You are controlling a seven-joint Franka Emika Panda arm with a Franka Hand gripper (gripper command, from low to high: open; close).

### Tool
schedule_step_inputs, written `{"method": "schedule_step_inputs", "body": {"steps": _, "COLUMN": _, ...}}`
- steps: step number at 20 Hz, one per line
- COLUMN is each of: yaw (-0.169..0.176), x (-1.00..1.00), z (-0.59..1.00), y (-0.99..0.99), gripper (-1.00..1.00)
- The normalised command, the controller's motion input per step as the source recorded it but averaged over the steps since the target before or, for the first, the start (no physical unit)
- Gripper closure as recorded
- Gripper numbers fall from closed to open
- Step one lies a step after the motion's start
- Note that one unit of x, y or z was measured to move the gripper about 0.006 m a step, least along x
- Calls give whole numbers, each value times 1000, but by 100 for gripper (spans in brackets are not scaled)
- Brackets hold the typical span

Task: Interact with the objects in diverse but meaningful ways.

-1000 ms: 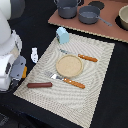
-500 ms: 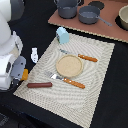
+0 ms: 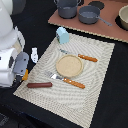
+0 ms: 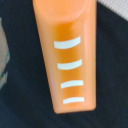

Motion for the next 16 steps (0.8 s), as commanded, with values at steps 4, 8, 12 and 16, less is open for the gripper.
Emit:
{"method": "schedule_step_inputs", "body": {"steps": 4, "yaw": -40, "x": 435, "z": 829, "y": 650, "gripper": -100}}
{"method": "schedule_step_inputs", "body": {"steps": 8, "yaw": 0, "x": 573, "z": 635, "y": 782, "gripper": -100}}
{"method": "schedule_step_inputs", "body": {"steps": 12, "yaw": 1, "x": 587, "z": 410, "y": 758, "gripper": -100}}
{"method": "schedule_step_inputs", "body": {"steps": 16, "yaw": 41, "x": 481, "z": 128, "y": 783, "gripper": -100}}
